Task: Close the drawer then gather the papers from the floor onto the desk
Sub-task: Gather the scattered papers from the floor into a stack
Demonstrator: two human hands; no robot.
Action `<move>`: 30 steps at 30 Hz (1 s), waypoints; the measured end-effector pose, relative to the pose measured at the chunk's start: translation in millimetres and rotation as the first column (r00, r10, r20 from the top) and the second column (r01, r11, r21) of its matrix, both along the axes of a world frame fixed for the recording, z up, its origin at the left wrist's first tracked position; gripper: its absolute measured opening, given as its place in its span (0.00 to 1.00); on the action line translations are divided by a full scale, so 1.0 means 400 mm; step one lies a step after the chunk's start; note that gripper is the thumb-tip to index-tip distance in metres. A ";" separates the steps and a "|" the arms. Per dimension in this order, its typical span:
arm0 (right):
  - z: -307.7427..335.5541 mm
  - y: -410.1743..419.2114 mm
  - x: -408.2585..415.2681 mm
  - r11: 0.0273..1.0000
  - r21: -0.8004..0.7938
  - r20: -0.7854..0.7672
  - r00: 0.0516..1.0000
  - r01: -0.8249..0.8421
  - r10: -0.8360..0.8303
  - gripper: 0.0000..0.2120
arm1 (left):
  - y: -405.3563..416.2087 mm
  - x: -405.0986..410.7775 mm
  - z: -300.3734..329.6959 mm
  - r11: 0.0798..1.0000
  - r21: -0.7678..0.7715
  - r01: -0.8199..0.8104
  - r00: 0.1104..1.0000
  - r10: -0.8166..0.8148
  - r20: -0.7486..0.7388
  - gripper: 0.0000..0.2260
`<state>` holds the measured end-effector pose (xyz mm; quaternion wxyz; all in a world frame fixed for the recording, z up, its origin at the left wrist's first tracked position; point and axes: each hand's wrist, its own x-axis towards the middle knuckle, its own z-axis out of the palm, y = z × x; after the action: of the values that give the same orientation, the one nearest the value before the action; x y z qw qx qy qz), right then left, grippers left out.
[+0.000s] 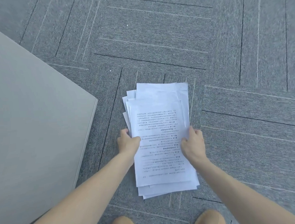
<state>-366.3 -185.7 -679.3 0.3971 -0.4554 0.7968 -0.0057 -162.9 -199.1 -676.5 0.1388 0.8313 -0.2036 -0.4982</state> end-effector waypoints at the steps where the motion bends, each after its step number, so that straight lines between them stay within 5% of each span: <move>1: -0.002 0.002 0.008 1.000 0.013 -0.001 1.000 -0.023 0.023 0.23 | 0.004 -0.005 0.002 1.000 -0.005 -0.008 1.000 0.008 0.003 0.22; 8: -0.019 -0.008 0.016 0.985 0.108 0.006 0.991 0.133 -0.135 0.29 | 0.014 0.013 -0.004 0.996 0.041 -0.074 0.995 0.077 -0.057 0.18; 13: -0.010 -0.001 0.026 0.993 0.116 -0.060 0.998 -0.024 0.031 0.16 | 0.021 0.013 -0.012 0.994 0.094 0.055 0.998 -0.055 -0.002 0.14; 18: 0.001 0.010 0.038 0.996 0.087 0.134 0.990 0.023 -0.035 0.07 | 0.037 -0.023 -0.016 0.977 0.104 0.187 0.972 -0.199 0.123 0.19; 26: 0.089 -0.029 0.007 0.993 0.073 0.443 0.890 0.089 -0.112 0.14 | 0.042 -0.005 0.014 0.998 0.064 -0.018 0.998 0.022 -0.051 0.25; 30: 0.171 -0.058 -0.014 0.982 0.106 0.587 0.787 0.158 -0.190 0.15 | 0.040 0.028 0.067 0.968 0.185 -0.171 0.895 0.232 -0.382 0.30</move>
<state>-372.1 -208.7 -610.8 0.6356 -0.3453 0.6707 -0.1641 -151.6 -183.3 -649.7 0.1668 0.7363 -0.0463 -0.6542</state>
